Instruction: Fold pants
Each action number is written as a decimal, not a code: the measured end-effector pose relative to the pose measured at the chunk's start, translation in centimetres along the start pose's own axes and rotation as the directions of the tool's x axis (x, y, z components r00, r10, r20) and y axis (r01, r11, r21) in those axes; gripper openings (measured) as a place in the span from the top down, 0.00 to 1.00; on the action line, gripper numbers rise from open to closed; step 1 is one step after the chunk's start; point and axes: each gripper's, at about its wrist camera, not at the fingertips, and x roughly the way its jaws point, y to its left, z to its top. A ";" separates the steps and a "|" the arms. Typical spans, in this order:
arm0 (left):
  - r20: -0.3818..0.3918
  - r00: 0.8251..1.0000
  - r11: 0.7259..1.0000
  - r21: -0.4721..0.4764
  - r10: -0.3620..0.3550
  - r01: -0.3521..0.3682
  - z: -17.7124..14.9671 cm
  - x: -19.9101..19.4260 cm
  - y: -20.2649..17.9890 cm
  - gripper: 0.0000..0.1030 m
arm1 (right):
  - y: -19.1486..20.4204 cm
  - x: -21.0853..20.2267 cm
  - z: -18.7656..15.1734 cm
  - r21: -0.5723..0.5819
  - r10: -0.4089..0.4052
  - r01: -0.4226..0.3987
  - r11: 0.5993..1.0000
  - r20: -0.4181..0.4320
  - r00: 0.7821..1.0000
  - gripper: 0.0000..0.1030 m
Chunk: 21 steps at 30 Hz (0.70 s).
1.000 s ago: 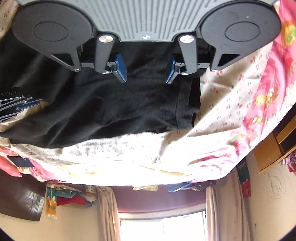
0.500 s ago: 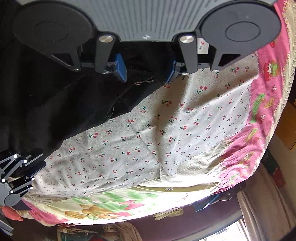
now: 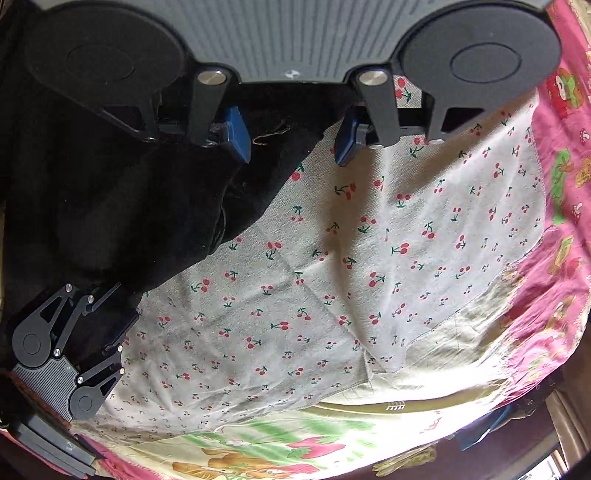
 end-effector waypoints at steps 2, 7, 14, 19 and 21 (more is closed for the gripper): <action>-0.043 0.999 1.000 0.007 -0.004 0.004 0.0 1.4 0.1 0.37 | 0.4 1.0 0.1 -0.028 -0.023 0.023 0.999 -0.007 1.000 0.56; -0.063 0.997 0.999 0.011 0.038 -0.037 -0.4 2.4 -1.0 0.43 | 0.6 0.8 -0.8 0.062 -0.057 0.055 0.997 0.032 0.998 0.79; 0.037 0.979 0.977 0.056 0.202 -0.203 -1.6 -1.0 -4.3 0.75 | 4.6 -3.7 -3.4 0.096 -0.167 0.153 0.984 0.162 0.973 0.95; 0.169 0.948 0.960 0.029 0.269 -0.278 -5.0 -8.1 -8.0 0.76 | 10.5 -11.8 -6.8 0.109 -0.210 0.184 0.977 0.317 0.925 0.97; 0.233 0.933 0.960 0.004 0.273 -0.281 -7.7 -11.7 -9.9 0.76 | 13.8 -14.9 -8.8 0.117 -0.230 0.201 0.973 0.360 0.904 0.97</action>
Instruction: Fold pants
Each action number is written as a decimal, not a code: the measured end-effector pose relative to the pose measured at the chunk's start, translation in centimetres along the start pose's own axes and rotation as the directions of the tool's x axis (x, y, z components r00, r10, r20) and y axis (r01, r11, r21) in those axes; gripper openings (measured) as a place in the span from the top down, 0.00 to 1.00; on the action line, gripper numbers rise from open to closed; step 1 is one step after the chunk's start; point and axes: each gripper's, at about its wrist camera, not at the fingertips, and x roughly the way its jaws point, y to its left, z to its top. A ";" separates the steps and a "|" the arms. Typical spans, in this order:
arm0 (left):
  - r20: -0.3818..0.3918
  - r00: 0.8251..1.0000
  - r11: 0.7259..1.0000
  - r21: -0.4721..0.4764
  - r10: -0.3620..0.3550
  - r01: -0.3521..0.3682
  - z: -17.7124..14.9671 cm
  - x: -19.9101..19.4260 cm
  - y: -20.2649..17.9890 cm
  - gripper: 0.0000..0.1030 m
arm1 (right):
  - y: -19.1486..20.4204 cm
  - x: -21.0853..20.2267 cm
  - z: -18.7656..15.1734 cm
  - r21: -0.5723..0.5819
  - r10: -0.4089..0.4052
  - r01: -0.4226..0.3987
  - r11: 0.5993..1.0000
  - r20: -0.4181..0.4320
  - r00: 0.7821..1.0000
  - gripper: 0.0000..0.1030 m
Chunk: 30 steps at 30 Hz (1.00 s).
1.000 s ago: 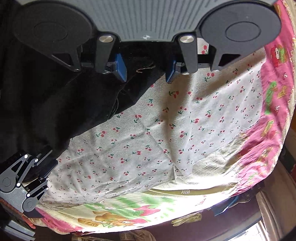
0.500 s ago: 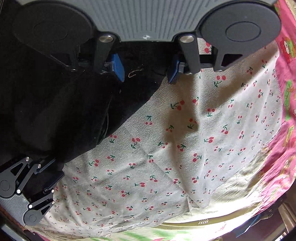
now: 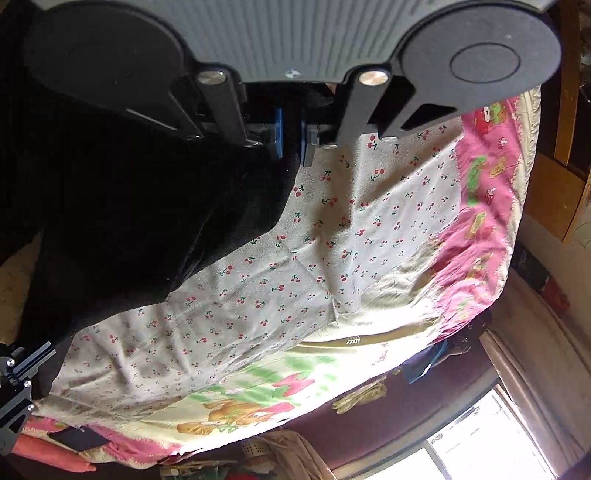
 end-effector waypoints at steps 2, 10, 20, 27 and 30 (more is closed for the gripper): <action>0.060 0.998 1.000 -0.022 0.019 -0.018 -2.3 -4.2 -1.1 0.76 | 3.0 -3.7 -1.4 -0.008 -0.010 0.010 1.000 0.025 1.000 0.97; 0.055 0.998 0.989 -0.144 0.030 -0.022 -12.5 -8.8 -7.4 0.71 | 16.8 -6.4 -11.1 0.018 -0.048 0.049 0.999 -0.063 0.997 0.96; 0.064 0.994 0.979 -0.189 0.092 -0.078 -19.2 -12.3 -10.0 0.68 | 24.8 -4.1 -10.8 -0.248 -0.174 0.179 0.952 0.045 0.984 0.75; 0.148 0.985 0.993 -0.083 0.092 -0.081 -18.7 -12.2 -11.7 0.47 | 26.7 0.7 -7.6 -0.251 -0.092 0.109 0.962 0.078 0.993 0.69; 0.149 0.985 0.995 0.012 0.092 -0.095 -18.2 -10.9 -12.7 0.37 | 27.0 2.8 -6.8 -0.246 -0.059 0.071 0.967 0.056 0.997 0.63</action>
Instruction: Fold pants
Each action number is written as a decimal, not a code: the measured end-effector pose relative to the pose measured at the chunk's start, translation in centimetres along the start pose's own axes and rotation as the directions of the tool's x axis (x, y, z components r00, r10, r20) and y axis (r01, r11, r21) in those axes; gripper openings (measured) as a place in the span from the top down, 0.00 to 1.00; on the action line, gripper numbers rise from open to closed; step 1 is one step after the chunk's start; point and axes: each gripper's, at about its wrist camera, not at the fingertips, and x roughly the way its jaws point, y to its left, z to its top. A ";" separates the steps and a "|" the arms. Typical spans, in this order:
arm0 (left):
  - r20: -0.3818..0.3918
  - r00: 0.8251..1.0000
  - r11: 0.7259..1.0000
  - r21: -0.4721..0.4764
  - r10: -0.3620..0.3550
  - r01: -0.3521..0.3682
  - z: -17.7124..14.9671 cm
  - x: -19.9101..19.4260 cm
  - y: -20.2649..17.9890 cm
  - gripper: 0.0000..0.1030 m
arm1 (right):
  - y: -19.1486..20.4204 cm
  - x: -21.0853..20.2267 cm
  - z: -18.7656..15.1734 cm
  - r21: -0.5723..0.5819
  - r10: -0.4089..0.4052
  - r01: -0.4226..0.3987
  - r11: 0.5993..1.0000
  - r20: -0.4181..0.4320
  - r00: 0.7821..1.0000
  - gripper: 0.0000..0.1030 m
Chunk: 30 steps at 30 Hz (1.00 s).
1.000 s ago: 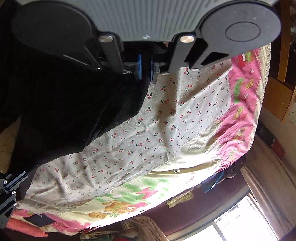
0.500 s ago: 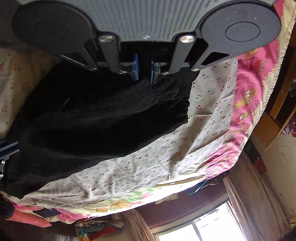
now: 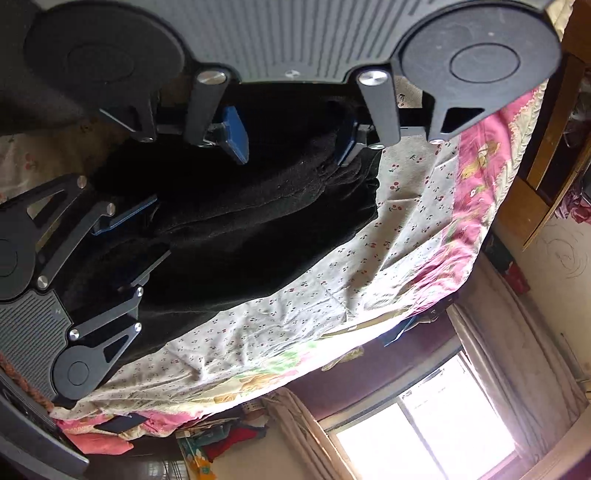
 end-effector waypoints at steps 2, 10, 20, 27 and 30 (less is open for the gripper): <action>-0.019 1.000 0.999 0.031 0.016 -0.016 -0.5 0.7 -0.1 0.36 | 0.2 1.1 0.3 -0.005 -0.004 0.004 1.000 0.007 1.000 0.64; 0.030 0.996 0.987 0.130 0.088 -0.091 -1.1 1.0 -1.4 0.36 | -0.9 1.9 0.3 0.136 0.006 -0.011 0.991 0.036 0.999 0.75; -0.015 0.997 0.995 0.077 0.071 -0.070 1.3 4.4 1.3 0.48 | -0.5 2.6 -0.1 0.072 0.022 -0.025 0.997 0.044 0.999 0.75; 0.053 0.984 0.986 -0.022 0.168 -0.167 1.7 1.5 4.1 0.64 | -1.4 -0.2 2.6 0.206 0.033 -0.055 0.977 0.105 0.994 0.95; 0.075 0.971 0.974 -0.015 0.227 -0.227 0.9 0.6 4.2 0.65 | -1.3 -1.8 3.8 0.243 0.069 -0.103 0.965 0.147 0.987 0.95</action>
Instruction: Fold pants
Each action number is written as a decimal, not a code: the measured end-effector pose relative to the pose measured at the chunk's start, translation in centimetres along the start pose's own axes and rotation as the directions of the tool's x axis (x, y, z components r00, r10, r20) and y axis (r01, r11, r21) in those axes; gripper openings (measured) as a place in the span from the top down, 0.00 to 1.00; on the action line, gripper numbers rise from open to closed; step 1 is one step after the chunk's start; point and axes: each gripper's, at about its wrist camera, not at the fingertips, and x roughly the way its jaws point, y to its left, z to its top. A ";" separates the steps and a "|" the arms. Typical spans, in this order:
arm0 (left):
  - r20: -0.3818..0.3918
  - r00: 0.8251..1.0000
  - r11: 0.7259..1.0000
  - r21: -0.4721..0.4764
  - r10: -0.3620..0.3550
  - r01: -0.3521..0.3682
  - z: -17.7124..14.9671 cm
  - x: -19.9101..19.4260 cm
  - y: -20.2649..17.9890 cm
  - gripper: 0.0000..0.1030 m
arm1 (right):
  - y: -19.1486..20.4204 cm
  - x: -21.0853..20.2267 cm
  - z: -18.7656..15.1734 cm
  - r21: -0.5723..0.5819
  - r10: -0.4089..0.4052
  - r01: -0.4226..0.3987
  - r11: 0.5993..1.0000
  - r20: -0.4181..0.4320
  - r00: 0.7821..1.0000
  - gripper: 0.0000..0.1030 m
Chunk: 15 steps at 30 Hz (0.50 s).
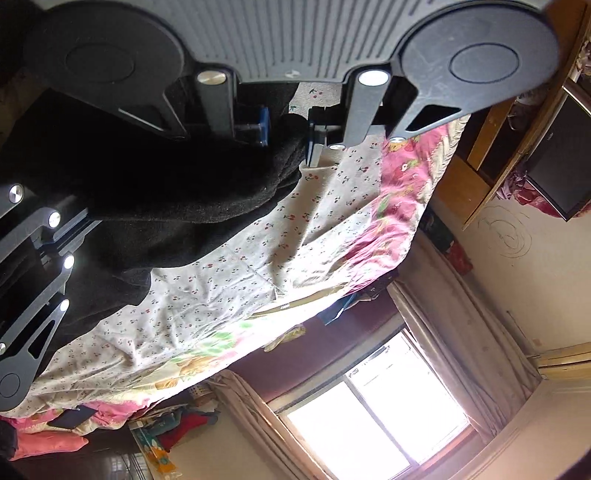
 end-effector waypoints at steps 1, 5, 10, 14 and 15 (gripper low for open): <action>-0.015 1.000 1.000 0.007 0.013 -0.013 -0.7 0.3 -0.1 0.65 | 0.5 -0.1 0.3 0.004 0.019 -0.019 1.000 0.001 1.000 0.95; -0.157 0.988 0.999 0.053 0.006 0.002 -4.4 3.2 -1.7 0.64 | 2.9 3.6 -1.0 -0.047 0.006 -0.010 0.999 -0.093 0.996 0.93; -0.187 0.982 0.995 0.095 0.039 -0.021 -5.5 2.7 -2.4 0.64 | 3.3 5.9 -2.6 -0.025 0.000 -0.005 1.000 -0.164 0.987 0.84; -0.180 0.980 0.995 0.067 0.079 -0.067 -4.5 1.0 -1.4 0.64 | 2.0 1.9 -3.0 0.024 0.002 0.000 1.000 -0.087 0.996 0.82; -0.177 0.980 0.995 0.056 0.086 -0.077 -4.3 0.5 -1.1 0.64 | 1.4 0.8 -3.3 0.055 -0.011 0.015 0.998 -0.074 0.997 0.82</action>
